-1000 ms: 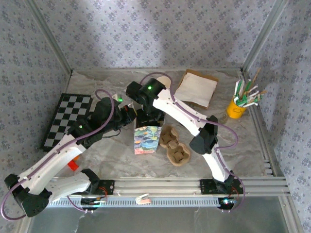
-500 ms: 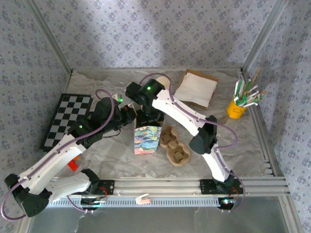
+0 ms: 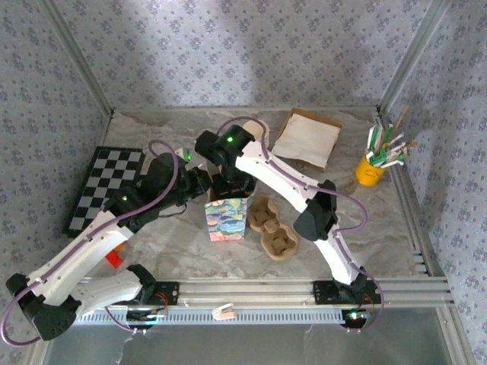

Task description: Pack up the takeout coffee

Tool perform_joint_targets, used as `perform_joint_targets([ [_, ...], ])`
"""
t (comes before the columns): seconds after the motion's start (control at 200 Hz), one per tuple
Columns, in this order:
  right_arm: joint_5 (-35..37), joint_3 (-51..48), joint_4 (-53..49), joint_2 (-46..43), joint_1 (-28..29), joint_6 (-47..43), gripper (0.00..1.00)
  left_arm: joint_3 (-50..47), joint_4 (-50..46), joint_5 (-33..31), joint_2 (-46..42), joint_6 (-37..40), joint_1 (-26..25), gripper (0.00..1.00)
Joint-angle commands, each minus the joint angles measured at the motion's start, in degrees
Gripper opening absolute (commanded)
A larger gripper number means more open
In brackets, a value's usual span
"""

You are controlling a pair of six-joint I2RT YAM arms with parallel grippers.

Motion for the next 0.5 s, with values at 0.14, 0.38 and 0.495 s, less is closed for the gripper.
perform_joint_targets([
  [0.14, 0.95, 1.27, -8.43, 1.43, 0.65, 0.31, 0.61, 1.83, -3.33, -0.19, -0.74, 2.15, -0.34, 0.11],
  [0.38, 1.93, 1.22, -8.35, 1.27, 0.58, 0.53, 0.61, 2.16, -3.47, -0.23, 0.07, 2.41, -0.32, 0.09],
  [0.495, 2.04, 1.22, -7.99, 1.25, 0.65, 0.5, 0.61, 2.36, -3.6, -0.23, 0.25, 2.51, -0.3, 0.08],
])
